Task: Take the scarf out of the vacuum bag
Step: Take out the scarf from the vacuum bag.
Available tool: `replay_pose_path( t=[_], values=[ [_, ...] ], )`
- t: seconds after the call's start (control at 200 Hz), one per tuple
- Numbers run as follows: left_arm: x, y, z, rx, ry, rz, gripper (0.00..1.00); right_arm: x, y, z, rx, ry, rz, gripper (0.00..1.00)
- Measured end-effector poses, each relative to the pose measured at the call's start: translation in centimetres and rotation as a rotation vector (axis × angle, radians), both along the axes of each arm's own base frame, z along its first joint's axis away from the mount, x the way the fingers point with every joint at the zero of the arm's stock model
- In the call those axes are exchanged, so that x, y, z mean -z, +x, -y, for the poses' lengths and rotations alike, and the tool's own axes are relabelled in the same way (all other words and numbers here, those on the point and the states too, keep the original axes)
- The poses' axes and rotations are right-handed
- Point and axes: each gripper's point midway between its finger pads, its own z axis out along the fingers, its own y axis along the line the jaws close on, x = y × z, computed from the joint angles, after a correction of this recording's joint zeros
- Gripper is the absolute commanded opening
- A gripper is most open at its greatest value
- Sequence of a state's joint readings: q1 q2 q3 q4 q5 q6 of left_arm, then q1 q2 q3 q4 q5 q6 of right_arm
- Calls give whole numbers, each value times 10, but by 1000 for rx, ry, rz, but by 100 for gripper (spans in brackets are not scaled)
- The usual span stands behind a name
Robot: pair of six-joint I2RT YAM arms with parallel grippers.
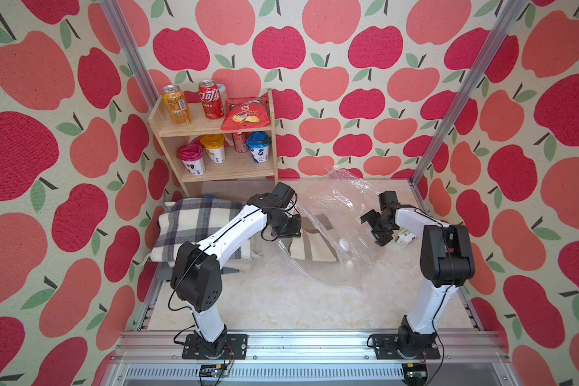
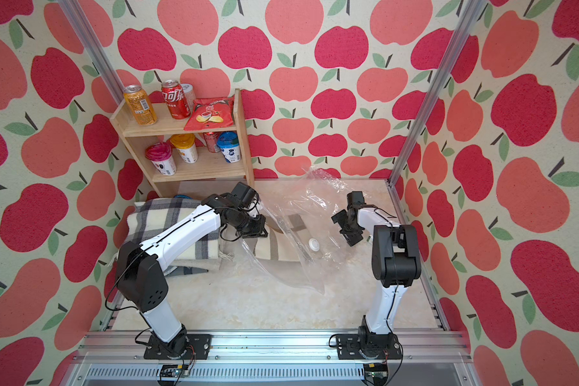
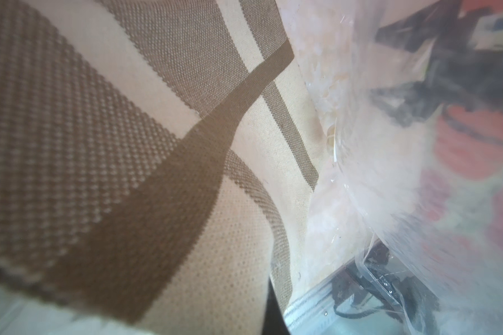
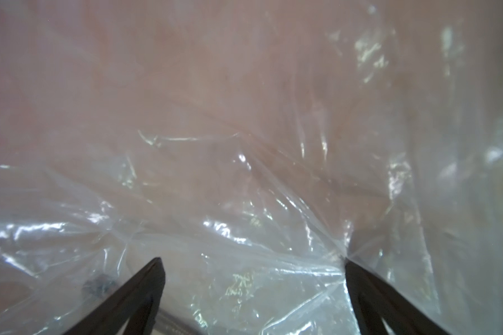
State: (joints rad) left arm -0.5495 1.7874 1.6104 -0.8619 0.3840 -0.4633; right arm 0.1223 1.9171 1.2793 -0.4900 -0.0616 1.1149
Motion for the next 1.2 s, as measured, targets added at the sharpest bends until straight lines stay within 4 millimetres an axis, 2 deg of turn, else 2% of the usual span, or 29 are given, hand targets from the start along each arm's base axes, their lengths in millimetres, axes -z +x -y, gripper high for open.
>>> replay_pose_path(
  t=[0.125, 0.245, 0.42, 0.59, 0.825, 0.95, 1.055, 1.145, 1.2],
  values=[
    [-12, 32, -2, -10, -18, 31, 0, -2, 9, -4, 44, 46, 8, 100],
    [-19, 46, -2, -10, -29, 41, 0, -3, 20, -8, 89, 88, 13, 100],
    [-25, 35, 3, 23, -65, 11, 0, -5, 31, -13, 147, 138, 27, 100],
    [-30, 13, 6, 12, -161, -67, 0, -6, 38, -17, 194, 171, 55, 100],
    [-54, -9, 15, -6, -251, -87, 0, -10, 47, -33, 196, 201, 107, 100],
    [-54, -17, 14, 2, -251, -85, 0, -11, 46, -37, 168, 159, 132, 100],
    [-46, -12, 9, -5, -227, -80, 0, -14, 30, -43, 90, 83, 155, 100],
    [-36, -5, 4, -10, -204, -78, 0, -31, 16, -52, -23, 33, 208, 100],
    [-29, -1, 1, -13, -188, -77, 0, -55, 12, -61, -111, 16, 275, 100]
  ],
)
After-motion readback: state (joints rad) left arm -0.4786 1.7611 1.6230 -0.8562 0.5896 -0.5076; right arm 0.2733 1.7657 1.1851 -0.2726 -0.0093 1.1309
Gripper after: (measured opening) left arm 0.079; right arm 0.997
